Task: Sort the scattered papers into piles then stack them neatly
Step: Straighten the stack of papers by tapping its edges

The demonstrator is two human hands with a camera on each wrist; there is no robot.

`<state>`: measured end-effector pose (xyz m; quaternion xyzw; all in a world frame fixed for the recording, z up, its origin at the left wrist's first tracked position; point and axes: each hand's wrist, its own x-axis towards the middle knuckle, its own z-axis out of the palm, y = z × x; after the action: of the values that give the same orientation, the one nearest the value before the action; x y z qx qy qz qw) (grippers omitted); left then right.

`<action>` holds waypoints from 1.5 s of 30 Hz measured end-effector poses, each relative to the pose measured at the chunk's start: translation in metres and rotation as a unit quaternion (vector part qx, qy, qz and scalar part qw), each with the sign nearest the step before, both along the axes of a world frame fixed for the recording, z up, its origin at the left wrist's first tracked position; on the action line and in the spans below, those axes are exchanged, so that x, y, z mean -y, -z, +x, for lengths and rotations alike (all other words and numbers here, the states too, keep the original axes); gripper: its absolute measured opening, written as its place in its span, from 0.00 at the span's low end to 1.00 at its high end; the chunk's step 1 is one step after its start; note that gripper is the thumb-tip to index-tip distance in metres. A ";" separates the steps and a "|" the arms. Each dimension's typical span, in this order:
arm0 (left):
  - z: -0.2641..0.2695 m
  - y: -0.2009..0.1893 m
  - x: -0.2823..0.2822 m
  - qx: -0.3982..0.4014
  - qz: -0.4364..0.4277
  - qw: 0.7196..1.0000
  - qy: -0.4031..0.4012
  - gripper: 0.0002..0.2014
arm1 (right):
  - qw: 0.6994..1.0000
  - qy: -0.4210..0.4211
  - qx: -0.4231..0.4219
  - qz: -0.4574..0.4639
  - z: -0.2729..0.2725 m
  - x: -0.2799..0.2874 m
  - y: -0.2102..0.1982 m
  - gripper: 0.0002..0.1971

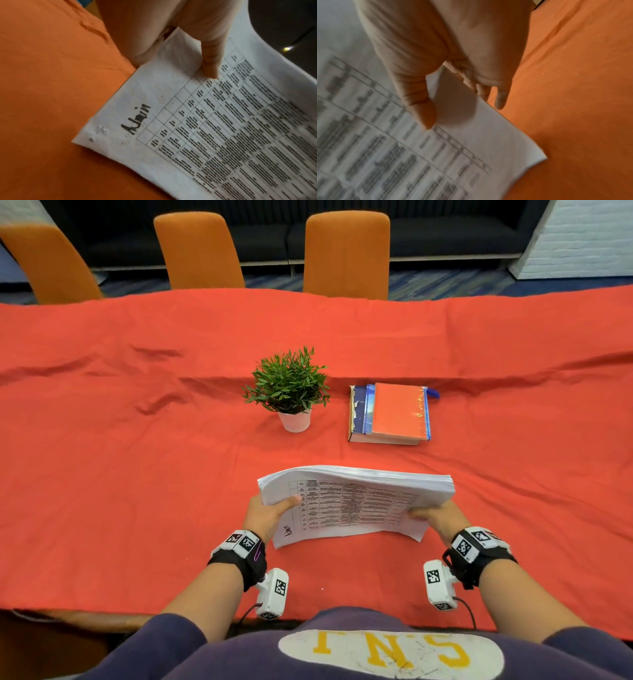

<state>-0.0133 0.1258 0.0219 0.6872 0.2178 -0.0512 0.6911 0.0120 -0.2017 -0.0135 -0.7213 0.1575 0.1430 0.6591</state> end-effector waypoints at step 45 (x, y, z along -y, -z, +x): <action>0.044 -0.038 0.000 0.052 -0.257 0.959 -0.107 0.14 | 0.912 0.119 0.067 0.386 0.040 -0.069 -0.099 0.28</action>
<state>0.0306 0.1258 0.0598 0.4608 0.2329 0.0047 0.8564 0.0520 -0.1324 0.0858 -0.3946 0.1300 0.0640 0.9074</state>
